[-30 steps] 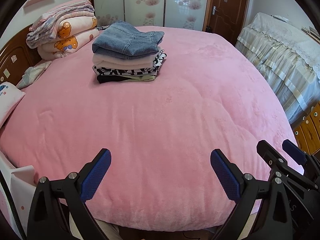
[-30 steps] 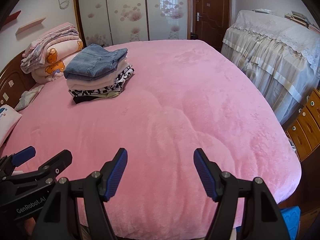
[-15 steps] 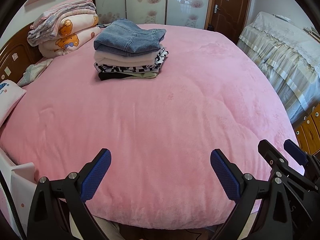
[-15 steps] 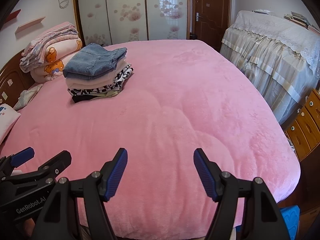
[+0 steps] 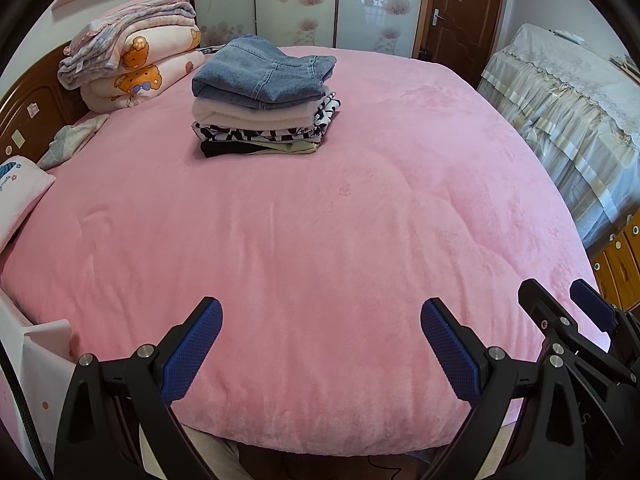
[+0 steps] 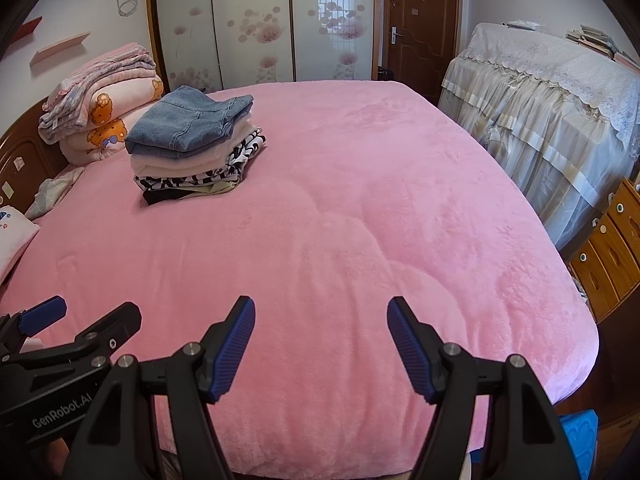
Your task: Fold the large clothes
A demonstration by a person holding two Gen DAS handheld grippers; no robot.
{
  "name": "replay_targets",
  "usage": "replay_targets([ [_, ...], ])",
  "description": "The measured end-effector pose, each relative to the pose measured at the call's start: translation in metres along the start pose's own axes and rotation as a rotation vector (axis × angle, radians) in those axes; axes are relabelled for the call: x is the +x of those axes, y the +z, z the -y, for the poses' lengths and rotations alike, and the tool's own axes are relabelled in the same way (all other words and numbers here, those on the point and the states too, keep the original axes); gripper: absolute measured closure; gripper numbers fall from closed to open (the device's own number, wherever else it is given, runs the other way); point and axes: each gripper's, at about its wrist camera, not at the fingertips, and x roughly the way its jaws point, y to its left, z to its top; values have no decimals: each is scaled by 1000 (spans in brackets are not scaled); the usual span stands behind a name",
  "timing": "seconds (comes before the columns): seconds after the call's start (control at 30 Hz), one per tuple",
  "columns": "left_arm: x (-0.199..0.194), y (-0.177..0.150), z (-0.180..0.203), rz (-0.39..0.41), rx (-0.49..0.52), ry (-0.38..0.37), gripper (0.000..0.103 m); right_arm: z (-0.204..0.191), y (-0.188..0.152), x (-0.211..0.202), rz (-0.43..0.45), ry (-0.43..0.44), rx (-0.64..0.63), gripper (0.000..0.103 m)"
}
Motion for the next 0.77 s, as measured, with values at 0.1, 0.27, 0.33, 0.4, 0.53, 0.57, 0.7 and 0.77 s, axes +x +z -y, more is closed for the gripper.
replay_targets([
  [0.1,-1,-1,1,-1,0,2,4,3,-1,1,-2,-3,1,34],
  [0.27,-1,-1,1,0,2,5,4,6,-2,2,-4,-4,2,34],
  [0.33,-1,-2,1,2,4,8,4,6,-3,2,-2,-4,1,34],
  [0.4,0,-2,2,1,3,10,4,4,-2,1,-3,-5,0,34],
  [0.53,0,-2,3,-2,2,13,4,4,-3,1,-3,-5,0,34],
  [0.57,0,-2,3,-3,2,14,4,4,-2,1,-3,-5,0,34],
  [0.7,0,-3,3,-5,2,15,4,4,-4,1,-4,-6,0,34],
  [0.77,0,-3,2,-10,0,13,4,6,-4,1,-4,-7,-1,34],
])
